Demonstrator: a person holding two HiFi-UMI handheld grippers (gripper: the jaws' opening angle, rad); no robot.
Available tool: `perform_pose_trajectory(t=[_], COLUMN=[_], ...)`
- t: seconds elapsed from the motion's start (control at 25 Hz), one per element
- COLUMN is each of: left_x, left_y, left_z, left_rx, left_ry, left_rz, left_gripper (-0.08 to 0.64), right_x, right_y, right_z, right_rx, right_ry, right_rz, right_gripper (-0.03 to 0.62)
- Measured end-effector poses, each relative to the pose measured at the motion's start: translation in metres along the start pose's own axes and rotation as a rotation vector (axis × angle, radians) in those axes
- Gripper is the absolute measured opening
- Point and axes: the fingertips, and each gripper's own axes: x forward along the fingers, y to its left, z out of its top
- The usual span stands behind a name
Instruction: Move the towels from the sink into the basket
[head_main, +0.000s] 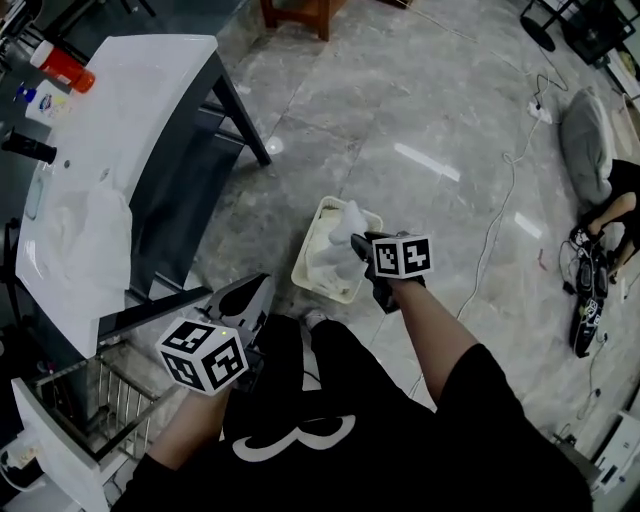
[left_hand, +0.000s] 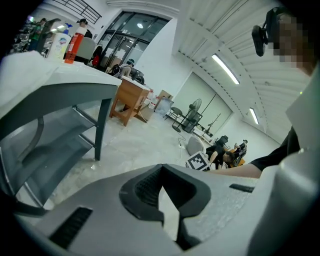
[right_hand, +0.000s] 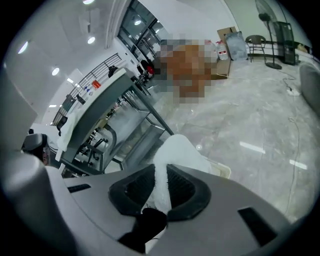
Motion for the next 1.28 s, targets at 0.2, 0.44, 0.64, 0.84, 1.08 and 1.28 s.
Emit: perform_pose_trajectory(t=[0.2, 0.44, 0.64, 0.84, 1.08, 1.28], left_x=[0.023, 0.046, 0.054, 0.055, 0.046, 0.029], left_y=[0.015, 0.017, 0.019, 0.02, 0.009, 0.006], left_z=[-0.017, -0.025, -0.028, -0.033, -0.017, -0.006], left_rx=[-0.019, -0.015, -0.012, -0.044, -0.036, -0.03], left_ry=[0.051, 0.104, 0.117, 0.124, 0.098, 0.073], left_rz=[0.004, -0.009, -0.01, -0.006, -0.02, -0.035], left_gripper=[0.006, 0.006, 0.005, 0.005, 0.006, 0.005], right_x=[0.017, 0.03, 0.033, 0.025, 0.007, -0.013], right_y=[-0.021, -0.034, -0.039, -0.036, -0.015, 0.019], right_z=[-0.015, -0.027, -0.03, -0.037, -0.035, -0.01], right_rx=[0.054, -0.008, -0.036, -0.065, -0.113, -0.198], right_ry=[0.012, 0.028, 0.018, 0.026, 0.019, -0.016], right_rz=[-0.021, -0.039, -0.023, -0.001, 0.032, 0.069], right_gripper=[0.067, 0.067, 0.148, 0.277, 0.321, 0.327])
